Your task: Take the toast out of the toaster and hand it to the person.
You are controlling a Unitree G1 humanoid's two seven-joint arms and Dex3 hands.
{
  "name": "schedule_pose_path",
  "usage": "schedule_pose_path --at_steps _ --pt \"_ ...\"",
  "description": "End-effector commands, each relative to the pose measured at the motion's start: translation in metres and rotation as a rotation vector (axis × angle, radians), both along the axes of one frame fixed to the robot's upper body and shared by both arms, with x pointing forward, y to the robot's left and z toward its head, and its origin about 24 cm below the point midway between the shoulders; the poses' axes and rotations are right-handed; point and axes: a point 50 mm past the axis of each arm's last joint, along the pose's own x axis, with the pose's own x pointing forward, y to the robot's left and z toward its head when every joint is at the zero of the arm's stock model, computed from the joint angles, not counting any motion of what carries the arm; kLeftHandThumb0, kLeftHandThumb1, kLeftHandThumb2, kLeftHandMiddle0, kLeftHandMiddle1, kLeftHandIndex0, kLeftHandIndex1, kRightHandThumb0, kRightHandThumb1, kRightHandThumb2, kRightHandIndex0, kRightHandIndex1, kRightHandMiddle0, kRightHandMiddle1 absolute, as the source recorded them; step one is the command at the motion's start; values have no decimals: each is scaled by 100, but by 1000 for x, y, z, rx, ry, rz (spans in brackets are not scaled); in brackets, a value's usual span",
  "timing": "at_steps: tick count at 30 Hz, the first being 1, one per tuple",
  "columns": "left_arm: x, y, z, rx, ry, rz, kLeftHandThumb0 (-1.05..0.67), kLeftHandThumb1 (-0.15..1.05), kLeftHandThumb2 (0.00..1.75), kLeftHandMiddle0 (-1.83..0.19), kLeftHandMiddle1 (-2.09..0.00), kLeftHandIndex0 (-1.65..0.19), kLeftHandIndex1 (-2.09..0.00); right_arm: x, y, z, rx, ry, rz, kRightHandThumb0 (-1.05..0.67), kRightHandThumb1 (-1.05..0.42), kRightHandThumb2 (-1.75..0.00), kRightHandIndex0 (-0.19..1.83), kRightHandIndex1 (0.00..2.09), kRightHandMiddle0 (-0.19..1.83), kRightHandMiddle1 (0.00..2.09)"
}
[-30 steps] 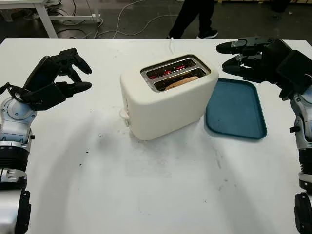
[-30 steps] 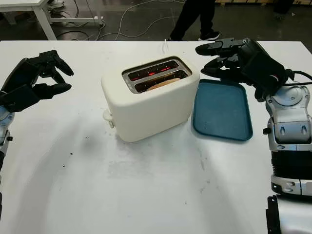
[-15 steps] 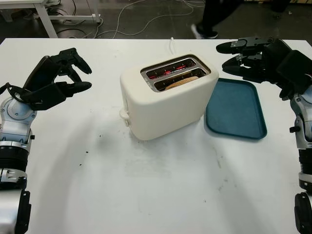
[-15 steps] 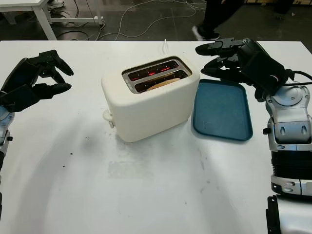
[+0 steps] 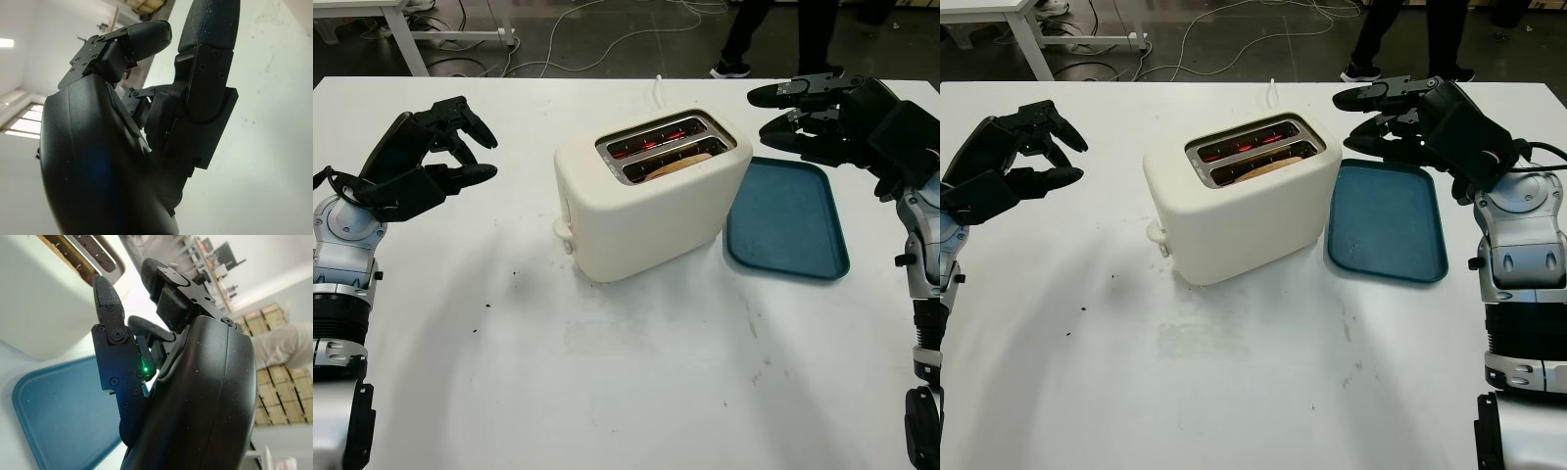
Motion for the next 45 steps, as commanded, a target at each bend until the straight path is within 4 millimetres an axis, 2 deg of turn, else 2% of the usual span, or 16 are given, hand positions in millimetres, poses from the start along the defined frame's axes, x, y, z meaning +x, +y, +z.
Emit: schedule_pose_path --at_steps 1,45 --pt "-1 1 1 -12 -4 1 -105 92 25 -62 -138 -43 -139 0 1 4 1 -30 14 -36 -87 0 43 94 79 1" --pt "0 1 1 -6 -8 -2 -105 92 25 -61 -137 -43 -138 1 3 6 -4 -27 10 -36 -87 0 43 94 78 1"
